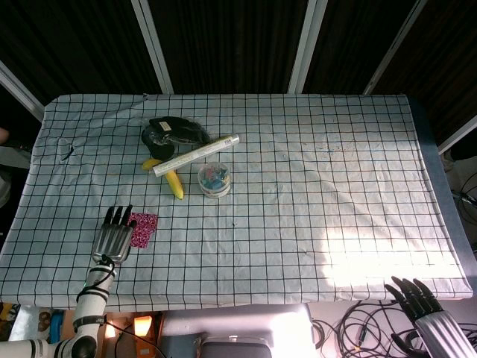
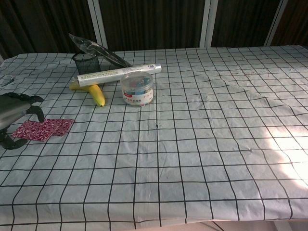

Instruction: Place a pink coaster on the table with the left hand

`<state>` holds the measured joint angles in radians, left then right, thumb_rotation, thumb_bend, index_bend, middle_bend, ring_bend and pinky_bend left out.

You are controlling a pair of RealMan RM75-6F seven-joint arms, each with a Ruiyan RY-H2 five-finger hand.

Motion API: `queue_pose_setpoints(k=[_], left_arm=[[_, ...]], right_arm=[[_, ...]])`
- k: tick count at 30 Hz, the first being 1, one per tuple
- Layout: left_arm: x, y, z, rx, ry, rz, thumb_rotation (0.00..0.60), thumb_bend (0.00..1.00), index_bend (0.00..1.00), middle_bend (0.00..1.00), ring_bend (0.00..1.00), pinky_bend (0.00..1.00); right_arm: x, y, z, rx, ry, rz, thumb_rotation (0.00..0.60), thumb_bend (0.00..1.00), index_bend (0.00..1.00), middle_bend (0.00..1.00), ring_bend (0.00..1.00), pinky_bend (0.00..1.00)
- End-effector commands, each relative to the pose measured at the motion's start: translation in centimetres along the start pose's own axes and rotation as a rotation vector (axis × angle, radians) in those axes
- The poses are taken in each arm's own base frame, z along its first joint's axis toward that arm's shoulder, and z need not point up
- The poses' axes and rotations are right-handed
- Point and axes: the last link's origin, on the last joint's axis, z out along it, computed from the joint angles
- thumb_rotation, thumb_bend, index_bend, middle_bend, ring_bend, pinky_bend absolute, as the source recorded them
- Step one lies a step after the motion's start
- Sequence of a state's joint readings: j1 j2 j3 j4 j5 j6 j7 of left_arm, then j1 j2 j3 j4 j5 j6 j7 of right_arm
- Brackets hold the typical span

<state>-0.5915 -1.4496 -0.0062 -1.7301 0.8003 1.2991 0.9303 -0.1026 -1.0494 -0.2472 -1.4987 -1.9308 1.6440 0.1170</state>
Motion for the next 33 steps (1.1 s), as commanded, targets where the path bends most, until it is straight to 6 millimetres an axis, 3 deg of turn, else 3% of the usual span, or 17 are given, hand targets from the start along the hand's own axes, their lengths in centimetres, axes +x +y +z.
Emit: queue_pose_setpoints(k=[1,6,8,10,12,14,18,22,27,29,33], left_arm=[[-1.5,-1.7,-1.9,0.021,-0.029,0.049,0.600,0.36,0.45,0.01,0.00,0.00],[-3.4,-2.7,-2.0,0.037,-0.070,0.054,0.600,0.36,0.41,0.01,0.00,0.00],[-3.8,-2.8,-1.8,0.037,-0.079,0.039,0.600,0.36,0.31,0.01,0.00,0.00],[-3.9,-2.8,-1.7,0.030,-0.079,0.027,0.600,0.37,0.13,0.00,0.00,0.00],[-3.8,-2.7,-1.7,0.021,-0.077,0.016,0.600,0.36,0.04,0.00,0.00,0.00],[-3.8,-2.7,-1.7,0.016,-0.078,0.008,0.600,0.35,0.00,0.00,0.00,0.00],[-3.6,-3.0,-2.1,0.017,-0.099,-0.003,0.600,0.34,0.00,0.00,0.00,0.00],[-2.0,-2.9,-2.2,0.005,-0.052,-0.028,0.600,0.34,0.00,0.00,0.00,0.00],[-0.9,-2.6,-1.8,-0.018,0.007,-0.059,0.600,0.34,0.08,0.00,0.00,0.00],[-0.3,-2.3,-0.9,-0.039,0.048,-0.101,0.600,0.34,0.13,0.00,0.00,0.00],[-0.4,-0.9,2.3,-0.034,0.023,-0.111,0.600,0.34,0.14,0.00,0.00,0.00]], right_arm=[[-0.1,-0.1,0.1,0.003,-0.002,-0.002,0.600,0.20,0.00,0.00,0.00,0.00],[-0.2,-0.2,0.3,0.007,-0.007,-0.006,0.600,0.20,0.00,0.00,0.00,0.00],[-0.2,-0.3,0.4,0.007,-0.009,-0.007,0.600,0.20,0.00,0.00,0.00,0.00],[-0.2,-0.2,0.5,0.006,-0.011,-0.007,0.600,0.20,0.00,0.00,0.00,0.00],[-0.2,-0.2,0.6,0.006,-0.013,-0.007,0.600,0.20,0.00,0.00,0.00,0.00],[-0.2,-0.2,0.6,0.005,-0.013,-0.007,0.600,0.20,0.00,0.00,0.00,0.00],[-0.1,-0.2,0.6,0.004,-0.011,-0.005,0.600,0.20,0.00,0.00,0.00,0.00],[-0.2,-0.2,0.6,0.002,-0.010,-0.004,0.600,0.20,0.00,0.00,0.00,0.00],[-0.2,-0.2,0.6,0.002,-0.012,-0.004,0.600,0.20,0.00,0.00,0.00,0.00],[-0.3,-0.2,0.7,0.002,-0.016,-0.007,0.600,0.20,0.00,0.00,0.00,0.00],[-0.1,-0.1,0.6,-0.001,-0.011,0.000,0.600,0.20,0.00,0.00,0.00,0.00]])
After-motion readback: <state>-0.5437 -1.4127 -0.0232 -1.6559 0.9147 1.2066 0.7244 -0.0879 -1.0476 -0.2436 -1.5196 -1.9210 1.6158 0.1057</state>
